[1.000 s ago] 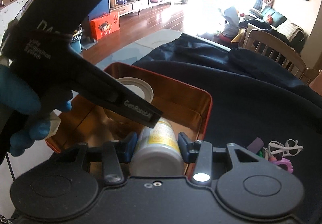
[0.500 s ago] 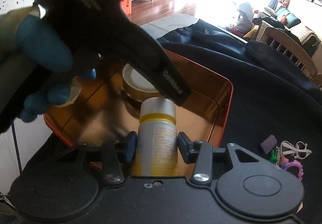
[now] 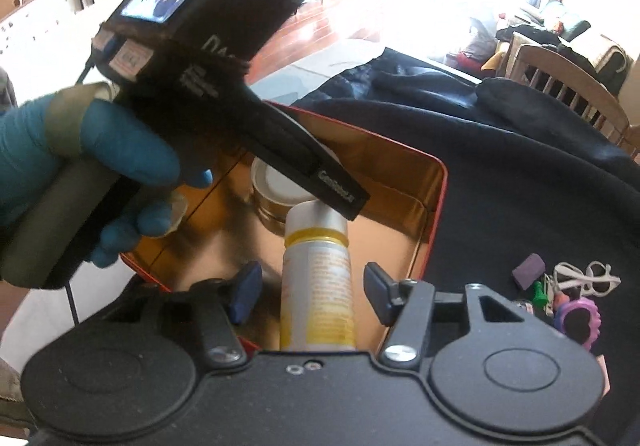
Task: Organize rigid objects
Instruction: 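Open the left tool to drop the tin in the box while the right tool releases the bottle there, then move the left tool toward the red wrapped candy while the right tool approaches the orange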
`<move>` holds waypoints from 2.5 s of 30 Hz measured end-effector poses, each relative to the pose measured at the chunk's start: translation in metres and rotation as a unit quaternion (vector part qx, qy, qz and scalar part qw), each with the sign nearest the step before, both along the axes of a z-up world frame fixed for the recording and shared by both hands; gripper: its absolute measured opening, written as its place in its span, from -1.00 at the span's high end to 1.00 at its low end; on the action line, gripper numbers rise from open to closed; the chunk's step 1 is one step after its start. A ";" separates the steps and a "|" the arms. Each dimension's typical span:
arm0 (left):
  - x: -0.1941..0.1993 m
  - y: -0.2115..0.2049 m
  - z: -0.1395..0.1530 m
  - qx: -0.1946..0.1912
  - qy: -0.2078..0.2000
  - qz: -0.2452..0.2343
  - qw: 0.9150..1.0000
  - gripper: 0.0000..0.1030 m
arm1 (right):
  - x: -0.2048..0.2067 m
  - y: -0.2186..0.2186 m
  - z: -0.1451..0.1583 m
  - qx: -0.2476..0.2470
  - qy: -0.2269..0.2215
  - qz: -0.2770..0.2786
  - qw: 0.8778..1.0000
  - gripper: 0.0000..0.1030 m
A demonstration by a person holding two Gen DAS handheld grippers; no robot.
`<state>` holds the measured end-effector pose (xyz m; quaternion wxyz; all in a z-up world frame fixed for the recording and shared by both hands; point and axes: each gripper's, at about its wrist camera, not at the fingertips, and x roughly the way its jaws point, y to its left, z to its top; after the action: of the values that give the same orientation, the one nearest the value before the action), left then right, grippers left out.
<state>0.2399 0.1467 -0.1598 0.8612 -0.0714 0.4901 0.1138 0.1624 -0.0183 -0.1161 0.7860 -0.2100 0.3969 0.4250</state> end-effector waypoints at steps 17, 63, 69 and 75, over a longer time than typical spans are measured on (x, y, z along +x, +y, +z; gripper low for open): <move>-0.060 -0.023 0.056 -0.014 -0.072 0.026 0.997 -0.53 | -0.004 -0.067 0.053 0.074 0.004 -0.063 0.995 -0.31; -0.025 -0.249 0.086 -0.012 -0.119 -0.053 0.991 -0.66 | 0.140 -0.355 0.074 0.116 -0.060 -0.249 0.960 -0.99; -0.005 -0.262 0.068 -0.038 -0.106 -0.080 0.990 -0.66 | 0.178 -0.372 0.059 0.102 -0.051 -0.266 0.957 -0.99; 0.009 -0.274 0.045 -0.057 -0.081 -0.102 0.990 -0.66 | 0.215 -0.372 0.039 0.085 -0.043 -0.282 0.955 -0.98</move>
<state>0.2490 -0.1275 -0.1149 0.8995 -0.0793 0.4295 -0.0090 0.3774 -0.3903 -0.0772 0.9051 -0.0399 0.3679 0.2093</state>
